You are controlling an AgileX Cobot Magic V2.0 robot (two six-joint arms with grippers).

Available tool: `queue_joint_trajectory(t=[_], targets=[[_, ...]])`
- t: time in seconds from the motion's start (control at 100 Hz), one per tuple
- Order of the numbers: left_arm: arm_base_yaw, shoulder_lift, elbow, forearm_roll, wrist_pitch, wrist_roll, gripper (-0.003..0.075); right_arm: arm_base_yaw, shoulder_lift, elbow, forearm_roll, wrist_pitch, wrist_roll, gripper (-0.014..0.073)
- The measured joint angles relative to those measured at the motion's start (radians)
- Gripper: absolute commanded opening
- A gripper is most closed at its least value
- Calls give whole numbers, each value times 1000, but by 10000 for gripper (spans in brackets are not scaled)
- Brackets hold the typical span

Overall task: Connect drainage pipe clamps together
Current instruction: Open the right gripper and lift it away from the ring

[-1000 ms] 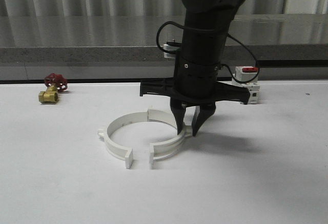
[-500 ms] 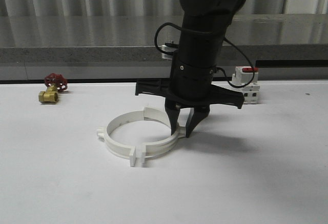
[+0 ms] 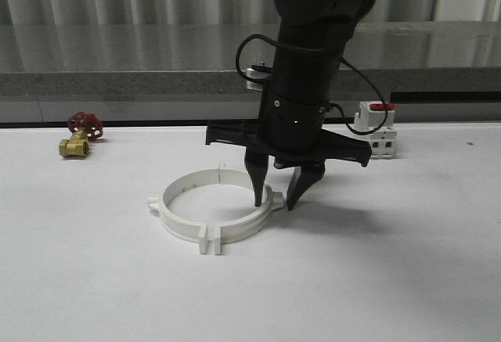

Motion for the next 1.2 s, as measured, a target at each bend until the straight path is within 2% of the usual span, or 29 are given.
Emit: queue_joint_trajectory(t=[0.13,0.41,0.77,1.01,1.2], targets=[[0,0,0,0,0,0,-21,0,0,0,-2,-3,0,512],[0,0,0,0,0,0,-21,0,0,-4,-75,-6,-11,511],[0,0,0,0,0,0,-21,-6,-156,-17,-113,-29,-155,511],[-6,0,0,0,0,0,-21,-114,-353,61,-235,-33,-176,511],[-6,0,0,0,0,0,-21,-267,-566,214,-284,-38,-176,511]])
